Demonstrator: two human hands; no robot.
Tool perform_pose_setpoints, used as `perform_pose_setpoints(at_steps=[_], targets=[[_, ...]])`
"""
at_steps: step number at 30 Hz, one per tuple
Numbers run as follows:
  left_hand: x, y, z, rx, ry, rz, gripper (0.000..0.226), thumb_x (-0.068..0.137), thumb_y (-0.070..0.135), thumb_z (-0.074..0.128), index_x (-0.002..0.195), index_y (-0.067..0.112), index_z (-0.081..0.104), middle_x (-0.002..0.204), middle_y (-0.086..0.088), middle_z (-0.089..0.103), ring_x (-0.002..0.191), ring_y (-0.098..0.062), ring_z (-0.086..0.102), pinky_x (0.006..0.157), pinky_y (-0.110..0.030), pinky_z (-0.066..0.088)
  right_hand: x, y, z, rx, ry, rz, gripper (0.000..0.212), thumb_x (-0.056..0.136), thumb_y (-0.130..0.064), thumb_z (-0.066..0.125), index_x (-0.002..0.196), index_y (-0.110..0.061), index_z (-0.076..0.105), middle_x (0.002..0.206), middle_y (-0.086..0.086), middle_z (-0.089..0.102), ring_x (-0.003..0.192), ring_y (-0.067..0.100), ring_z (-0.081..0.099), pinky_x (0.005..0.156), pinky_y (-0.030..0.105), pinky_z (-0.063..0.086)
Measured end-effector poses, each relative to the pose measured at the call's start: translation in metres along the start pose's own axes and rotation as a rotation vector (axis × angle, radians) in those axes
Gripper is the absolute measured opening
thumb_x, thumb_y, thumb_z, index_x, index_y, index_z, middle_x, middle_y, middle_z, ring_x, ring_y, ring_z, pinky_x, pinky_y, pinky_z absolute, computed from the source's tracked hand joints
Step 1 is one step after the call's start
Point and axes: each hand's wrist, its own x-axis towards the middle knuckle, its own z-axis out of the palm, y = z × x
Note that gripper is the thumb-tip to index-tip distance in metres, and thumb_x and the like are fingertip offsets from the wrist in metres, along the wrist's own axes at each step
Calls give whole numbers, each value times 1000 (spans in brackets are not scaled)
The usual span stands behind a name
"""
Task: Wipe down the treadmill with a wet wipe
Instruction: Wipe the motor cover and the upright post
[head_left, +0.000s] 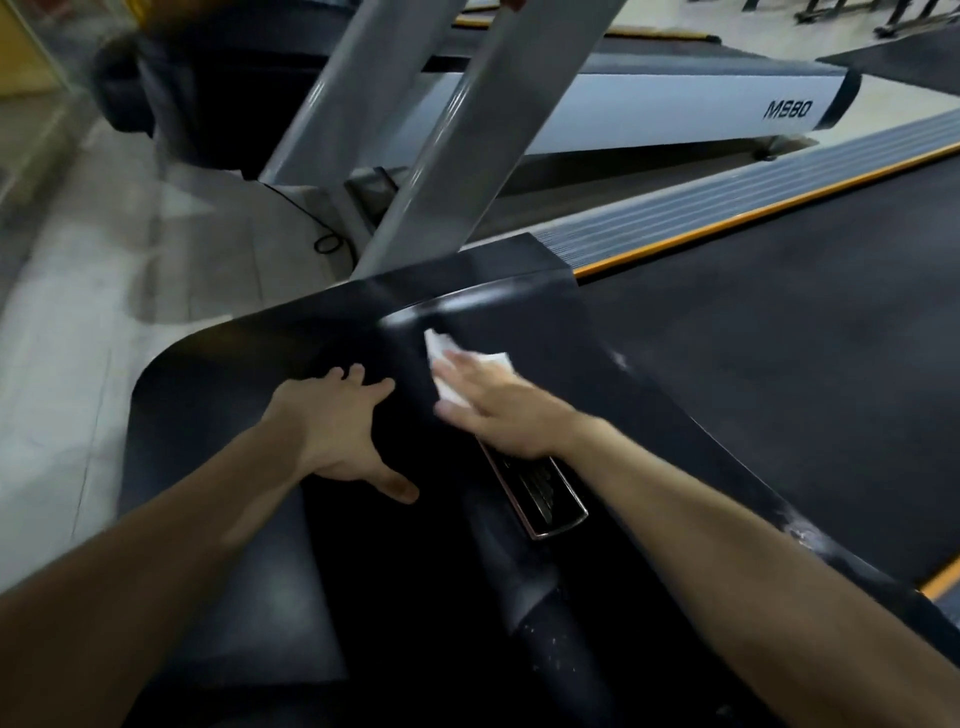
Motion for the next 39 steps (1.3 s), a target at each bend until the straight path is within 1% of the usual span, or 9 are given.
perform_pose_setpoints(at_steps=[4,9,14,19,23,28,33,37,39], targets=[[-1,2,1,27,-13,-6,161,39,110,59,169,40,-5,179,1,-2,164,-24,13,121,-51,37,29,77,-25,-128,195,623,114,93,-88,19,168,-5,4,176,20,10,163,35,7,132,51,9],[0,0,-1,63,4,5,159,42,110,59,169,40,-5,179,1,-1,163,-24,17,116,-49,41,25,0,3,-49,-94,-96,81,105,-69,37,169,-22,20,175,1,22,164,21,10,132,36,7],[-2,1,1,54,33,8,157,42,109,60,169,40,-1,179,0,2,163,-23,18,115,-48,42,48,61,-31,-123,193,569,109,95,-84,18,168,-5,4,176,20,10,163,36,11,132,50,13],[-1,-4,7,-2,53,10,155,43,109,60,169,42,-1,179,1,1,165,-23,12,120,-53,36,22,-27,16,-96,-14,-167,67,109,-60,31,163,-21,32,172,6,32,162,26,23,130,41,20],[-3,-5,8,-38,53,5,158,39,109,62,169,39,8,179,1,8,163,-23,17,119,-53,37,32,21,-7,-138,163,347,115,86,-88,-14,167,-10,11,173,16,23,161,36,19,128,52,21],[-8,-3,2,-79,82,-3,151,36,104,68,165,42,20,176,3,19,159,-23,28,115,-54,38,-37,-85,31,-102,-17,-37,78,108,-61,21,171,-19,1,179,4,3,165,23,5,133,46,11],[-19,-7,16,-247,-5,16,152,54,93,78,171,25,9,179,-5,-1,165,-26,4,131,-50,21,-89,-59,22,-29,151,415,93,101,-72,17,169,-12,1,178,13,6,163,26,7,132,44,12],[-52,0,24,-237,43,52,115,80,53,87,169,23,20,176,-9,16,159,-30,25,126,-47,34,-158,-115,58,-217,-56,-90,67,114,-42,20,168,-4,10,176,22,8,164,37,6,132,53,12],[-72,-2,35,-227,107,50,106,84,46,86,168,27,24,171,-6,28,154,-30,34,122,-48,39,-159,-99,43,-190,71,148,67,112,-47,19,166,-8,22,174,22,16,162,39,16,130,52,23]])
